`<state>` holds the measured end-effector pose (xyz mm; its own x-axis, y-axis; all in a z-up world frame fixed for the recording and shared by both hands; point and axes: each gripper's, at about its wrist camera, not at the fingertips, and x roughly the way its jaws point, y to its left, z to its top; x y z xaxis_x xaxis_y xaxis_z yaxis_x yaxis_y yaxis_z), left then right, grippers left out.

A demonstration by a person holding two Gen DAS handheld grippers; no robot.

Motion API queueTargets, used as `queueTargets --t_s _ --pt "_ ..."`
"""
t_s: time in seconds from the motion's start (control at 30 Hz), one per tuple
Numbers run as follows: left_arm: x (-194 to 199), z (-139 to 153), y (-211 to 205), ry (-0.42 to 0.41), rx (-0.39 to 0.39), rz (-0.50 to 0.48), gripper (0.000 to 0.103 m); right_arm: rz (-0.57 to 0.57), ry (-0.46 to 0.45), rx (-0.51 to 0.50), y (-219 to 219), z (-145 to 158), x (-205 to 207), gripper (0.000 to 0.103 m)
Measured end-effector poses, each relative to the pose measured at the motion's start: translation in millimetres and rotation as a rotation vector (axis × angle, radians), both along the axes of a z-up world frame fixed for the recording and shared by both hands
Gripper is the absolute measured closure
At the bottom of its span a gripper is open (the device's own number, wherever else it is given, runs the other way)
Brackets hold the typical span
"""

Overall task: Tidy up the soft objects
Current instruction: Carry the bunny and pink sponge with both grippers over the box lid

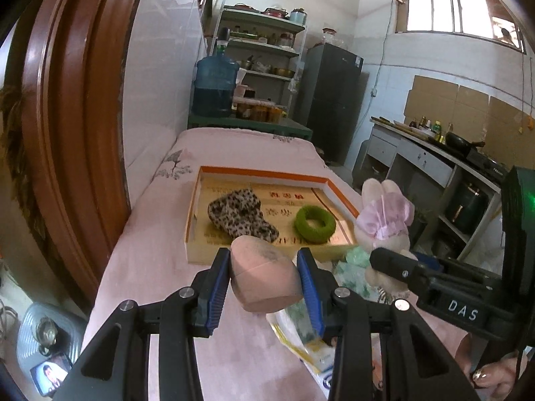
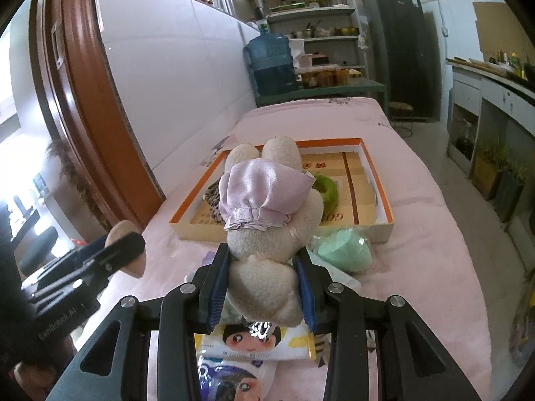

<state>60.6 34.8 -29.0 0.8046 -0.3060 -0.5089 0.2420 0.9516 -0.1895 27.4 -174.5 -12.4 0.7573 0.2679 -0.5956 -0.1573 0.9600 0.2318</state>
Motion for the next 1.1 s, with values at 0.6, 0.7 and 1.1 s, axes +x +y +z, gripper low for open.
queueTargets --t_s 0.6,0.7,1.1 --pt "57.8 15.9 -1.1 0.002 0.000 -0.003 0.062 -0.014 -0.023 -0.024 -10.9 8.4 41.0 0.065" --pt "66.0 18.6 -1.8 -0.004 0.021 0.000 0.062 -0.022 -0.028 -0.033 -15.6 9.4 47.0 0.065" --pt "107.5 27.5 9.9 0.017 0.018 0.020 0.062 -0.013 -0.013 -0.056 -30.6 14.0 80.5 0.065"
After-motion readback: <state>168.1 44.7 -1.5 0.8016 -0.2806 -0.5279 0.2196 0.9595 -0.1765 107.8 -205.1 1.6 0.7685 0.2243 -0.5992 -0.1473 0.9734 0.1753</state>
